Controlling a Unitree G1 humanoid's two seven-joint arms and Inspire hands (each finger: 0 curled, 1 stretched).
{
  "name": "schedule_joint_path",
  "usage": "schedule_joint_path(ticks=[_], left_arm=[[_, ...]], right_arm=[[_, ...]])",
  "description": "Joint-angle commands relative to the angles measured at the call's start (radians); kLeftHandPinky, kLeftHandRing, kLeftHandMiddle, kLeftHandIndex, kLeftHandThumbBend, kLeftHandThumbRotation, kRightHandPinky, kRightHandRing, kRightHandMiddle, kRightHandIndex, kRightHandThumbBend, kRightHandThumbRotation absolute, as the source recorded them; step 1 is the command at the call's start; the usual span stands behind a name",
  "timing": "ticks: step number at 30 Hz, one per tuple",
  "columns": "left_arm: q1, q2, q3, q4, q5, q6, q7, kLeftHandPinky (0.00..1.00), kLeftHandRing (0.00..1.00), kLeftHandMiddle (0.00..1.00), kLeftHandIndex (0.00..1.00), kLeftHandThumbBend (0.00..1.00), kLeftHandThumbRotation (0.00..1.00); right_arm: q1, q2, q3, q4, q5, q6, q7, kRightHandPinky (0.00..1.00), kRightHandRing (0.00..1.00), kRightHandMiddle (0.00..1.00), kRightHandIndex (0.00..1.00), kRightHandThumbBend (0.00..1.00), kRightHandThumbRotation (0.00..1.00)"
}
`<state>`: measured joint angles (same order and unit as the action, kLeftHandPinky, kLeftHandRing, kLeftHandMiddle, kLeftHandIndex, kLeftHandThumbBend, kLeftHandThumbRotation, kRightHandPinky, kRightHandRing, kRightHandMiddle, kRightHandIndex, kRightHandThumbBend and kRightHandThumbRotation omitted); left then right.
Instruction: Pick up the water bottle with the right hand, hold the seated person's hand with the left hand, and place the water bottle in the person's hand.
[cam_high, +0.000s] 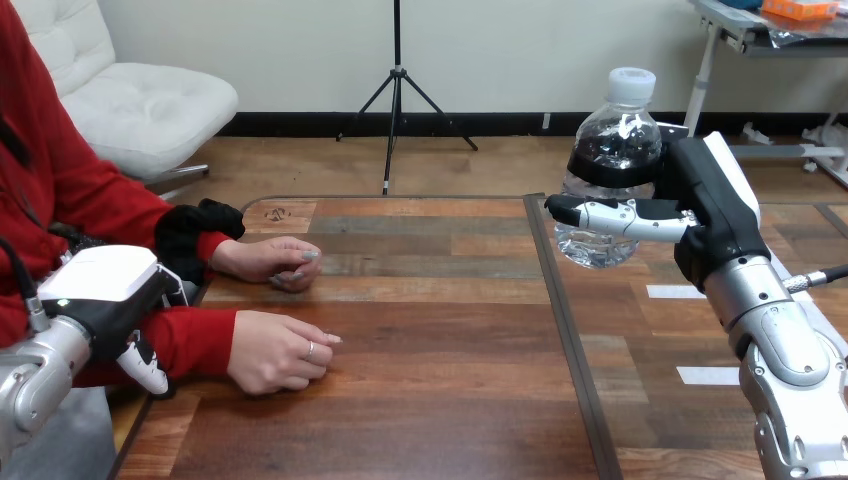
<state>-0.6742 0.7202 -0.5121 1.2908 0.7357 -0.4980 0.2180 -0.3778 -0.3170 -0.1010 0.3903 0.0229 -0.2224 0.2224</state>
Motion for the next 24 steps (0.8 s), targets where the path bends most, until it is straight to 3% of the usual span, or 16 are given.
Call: schedule_joint_path(ticks=[1,11,24], left_arm=[[-0.015,-0.059,0.026,-0.007,-0.034,0.002,0.007,0.51,0.54,0.57,0.58,0.85,0.00],[-0.001,-0.065,0.027,0.004,-0.036,-0.029,0.064,0.48,0.51,0.54,0.56,0.85,0.00],[0.012,-0.071,0.034,0.017,-0.041,-0.039,0.078,0.45,0.49,0.54,0.55,0.85,0.08]], right_arm=[[-0.038,-0.016,-0.022,-0.056,0.015,-0.035,0.000,0.27,0.34,0.44,0.45,0.83,0.00],[-0.043,-0.012,-0.021,-0.048,0.019,-0.029,0.003,0.28,0.35,0.45,0.45,0.82,0.00],[-0.047,-0.004,-0.020,-0.042,0.025,-0.025,0.004,0.28,0.35,0.46,0.45,0.82,0.00]])
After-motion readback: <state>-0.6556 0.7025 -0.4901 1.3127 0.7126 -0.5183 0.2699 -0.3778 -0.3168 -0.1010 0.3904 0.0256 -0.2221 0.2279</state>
